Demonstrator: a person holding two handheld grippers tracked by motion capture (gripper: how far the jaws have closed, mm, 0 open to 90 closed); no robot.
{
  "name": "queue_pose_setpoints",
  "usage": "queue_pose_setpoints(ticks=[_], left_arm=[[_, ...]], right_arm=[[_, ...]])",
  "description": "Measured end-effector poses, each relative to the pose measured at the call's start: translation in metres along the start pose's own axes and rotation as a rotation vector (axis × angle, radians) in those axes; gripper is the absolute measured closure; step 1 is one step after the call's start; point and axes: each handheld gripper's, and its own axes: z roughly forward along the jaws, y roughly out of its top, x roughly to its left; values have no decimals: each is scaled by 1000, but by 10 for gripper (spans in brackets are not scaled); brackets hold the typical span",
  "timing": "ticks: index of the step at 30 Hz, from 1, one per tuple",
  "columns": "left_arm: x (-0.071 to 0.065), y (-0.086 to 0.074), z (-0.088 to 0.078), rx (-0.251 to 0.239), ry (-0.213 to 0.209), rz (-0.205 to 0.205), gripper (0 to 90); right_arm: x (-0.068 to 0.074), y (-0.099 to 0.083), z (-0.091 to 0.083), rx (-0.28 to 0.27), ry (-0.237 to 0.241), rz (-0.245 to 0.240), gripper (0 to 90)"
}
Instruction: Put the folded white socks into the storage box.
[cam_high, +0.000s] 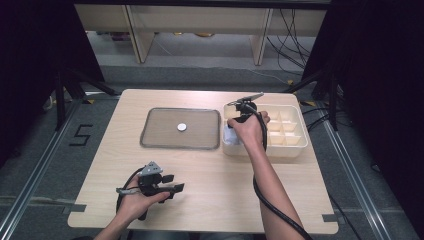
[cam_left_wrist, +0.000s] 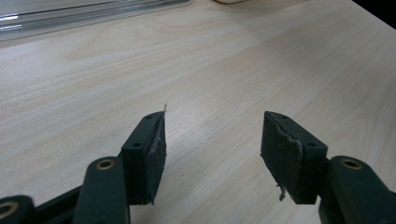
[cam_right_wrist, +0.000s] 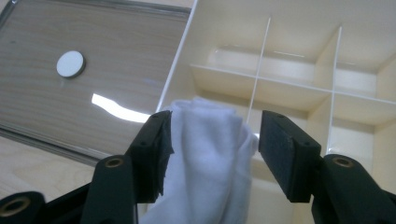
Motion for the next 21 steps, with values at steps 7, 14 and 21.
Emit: queue_pose_setpoints(ticks=[7,14,21], left_arm=[[2,-1,0,-9,-13,-4,399],[2,-1,0,-5,-13,-1,399],[1,-1,1,-5,-15,-2,399]], right_arm=[[-6,2,6,82,51,76,406],[-10,-3,7,121,68,99,554],[-2,-7,-2,113,46,86,677]])
